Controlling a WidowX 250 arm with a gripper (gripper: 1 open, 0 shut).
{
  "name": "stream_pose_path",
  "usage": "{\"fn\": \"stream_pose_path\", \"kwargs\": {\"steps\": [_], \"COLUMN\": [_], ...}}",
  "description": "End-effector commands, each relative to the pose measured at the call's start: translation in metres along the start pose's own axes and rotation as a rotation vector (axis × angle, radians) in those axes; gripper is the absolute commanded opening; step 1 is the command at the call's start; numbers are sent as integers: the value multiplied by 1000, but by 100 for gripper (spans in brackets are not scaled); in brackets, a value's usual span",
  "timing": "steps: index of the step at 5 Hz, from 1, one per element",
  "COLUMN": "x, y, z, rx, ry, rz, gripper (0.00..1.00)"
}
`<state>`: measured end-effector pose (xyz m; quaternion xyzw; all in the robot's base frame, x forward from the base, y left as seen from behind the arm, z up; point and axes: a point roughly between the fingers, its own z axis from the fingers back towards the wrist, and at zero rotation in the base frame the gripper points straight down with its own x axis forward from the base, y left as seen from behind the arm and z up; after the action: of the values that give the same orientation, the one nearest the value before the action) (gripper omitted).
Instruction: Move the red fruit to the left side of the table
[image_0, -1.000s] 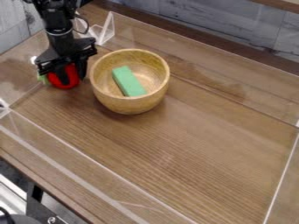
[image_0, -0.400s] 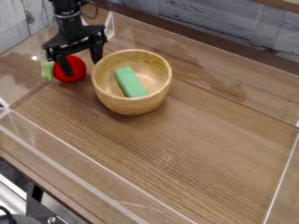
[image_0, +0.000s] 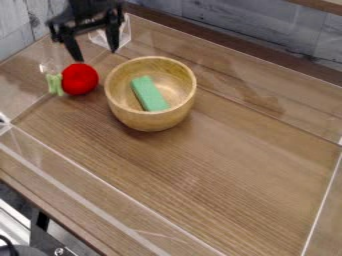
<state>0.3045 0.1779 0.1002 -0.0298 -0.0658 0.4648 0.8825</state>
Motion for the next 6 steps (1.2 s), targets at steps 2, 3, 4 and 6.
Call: {"fn": "stream_pose_path", "kwargs": {"steps": [2, 3, 4, 6], "x": [16, 27, 40, 46], "y": [-19, -21, -18, -2], "z": [29, 37, 41, 38], "rx": [-25, -13, -1, 33], "ry": [-83, -82, -84, -99], "rz": [67, 50, 37, 99], "gripper": [0, 100, 0, 0]}}
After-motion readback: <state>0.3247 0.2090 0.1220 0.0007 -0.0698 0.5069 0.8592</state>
